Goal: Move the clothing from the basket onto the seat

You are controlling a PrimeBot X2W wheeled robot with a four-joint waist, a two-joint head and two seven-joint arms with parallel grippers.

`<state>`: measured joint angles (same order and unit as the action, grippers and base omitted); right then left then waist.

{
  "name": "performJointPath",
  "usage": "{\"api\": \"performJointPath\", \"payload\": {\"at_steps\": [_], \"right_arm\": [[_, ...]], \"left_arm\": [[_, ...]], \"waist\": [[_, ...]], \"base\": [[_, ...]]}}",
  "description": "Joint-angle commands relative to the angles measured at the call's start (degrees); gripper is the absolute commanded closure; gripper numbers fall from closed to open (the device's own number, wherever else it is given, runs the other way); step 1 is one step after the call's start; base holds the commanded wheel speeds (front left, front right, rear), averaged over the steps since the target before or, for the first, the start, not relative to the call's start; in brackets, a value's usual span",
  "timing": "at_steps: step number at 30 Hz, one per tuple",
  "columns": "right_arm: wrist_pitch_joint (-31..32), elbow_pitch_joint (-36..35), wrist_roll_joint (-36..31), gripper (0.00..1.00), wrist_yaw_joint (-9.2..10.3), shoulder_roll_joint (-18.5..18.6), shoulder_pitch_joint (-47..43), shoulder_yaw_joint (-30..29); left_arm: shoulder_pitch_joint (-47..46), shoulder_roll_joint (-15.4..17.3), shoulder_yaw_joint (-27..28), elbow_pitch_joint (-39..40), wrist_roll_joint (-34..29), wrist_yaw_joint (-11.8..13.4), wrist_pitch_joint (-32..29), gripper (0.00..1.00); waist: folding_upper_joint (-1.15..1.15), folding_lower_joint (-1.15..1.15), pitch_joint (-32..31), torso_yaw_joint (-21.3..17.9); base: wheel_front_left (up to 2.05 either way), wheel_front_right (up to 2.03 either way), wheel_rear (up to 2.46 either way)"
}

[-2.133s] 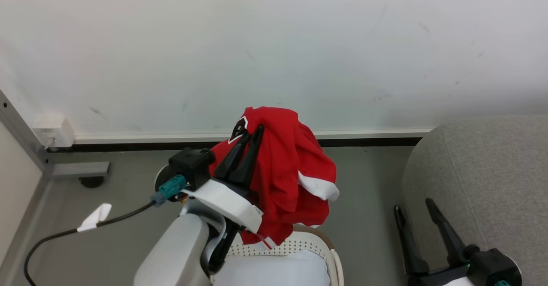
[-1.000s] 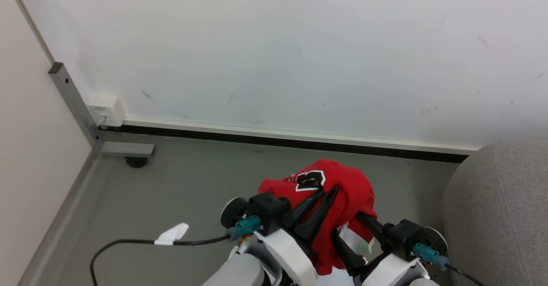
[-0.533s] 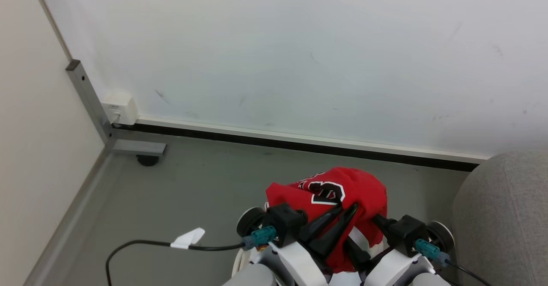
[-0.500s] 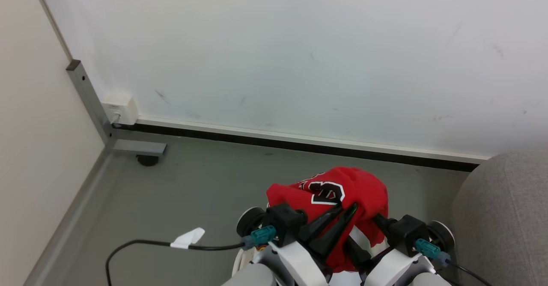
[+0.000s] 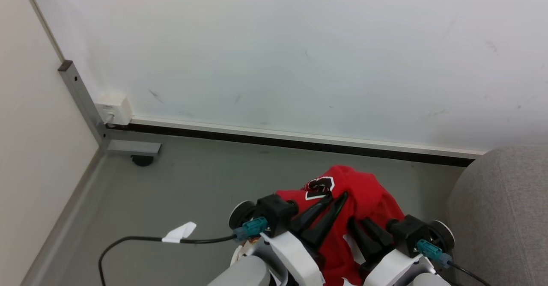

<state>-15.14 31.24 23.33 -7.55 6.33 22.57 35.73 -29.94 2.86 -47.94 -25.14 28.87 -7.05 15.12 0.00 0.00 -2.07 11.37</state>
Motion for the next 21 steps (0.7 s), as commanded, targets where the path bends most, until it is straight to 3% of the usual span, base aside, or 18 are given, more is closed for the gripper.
{"api": "performJointPath", "payload": {"at_steps": [1, 19, 20, 21], "right_arm": [[0.0, -0.43, -0.21, 1.0, 0.12, 0.07, -0.28, -0.26], [-0.01, -2.92, 0.37, 1.0, 0.12, 0.51, -1.41, -1.36], [0.0, -3.2, 0.34, 1.0, 0.12, 0.6, -1.52, -1.58], [-0.01, -3.49, 0.25, 1.0, 0.13, 0.7, -1.61, -1.77]], "left_arm": [[-0.46, 0.06, 0.66, -0.04, -0.11, 0.06, 0.05, 1.0], [0.29, 0.08, 3.46, -0.43, -1.47, 0.14, 0.05, 1.0], [0.38, 0.08, 3.53, -0.35, -1.58, 0.22, 0.05, 0.95], [0.46, 0.08, 3.6, -0.24, -1.65, 0.3, 0.05, 0.73]], "waist": [[0.0, 0.0, 0.1, -0.11], [0.0, 0.0, 0.23, -1.18], [0.0, 0.0, 0.23, -1.38], [0.0, 0.0, 0.26, -1.61]], "base": [[0.0, 0.0, 0.0], [0.0, 0.0, 0.0], [0.0, 0.0, 0.0], [0.0, 0.0, 0.0]]}}
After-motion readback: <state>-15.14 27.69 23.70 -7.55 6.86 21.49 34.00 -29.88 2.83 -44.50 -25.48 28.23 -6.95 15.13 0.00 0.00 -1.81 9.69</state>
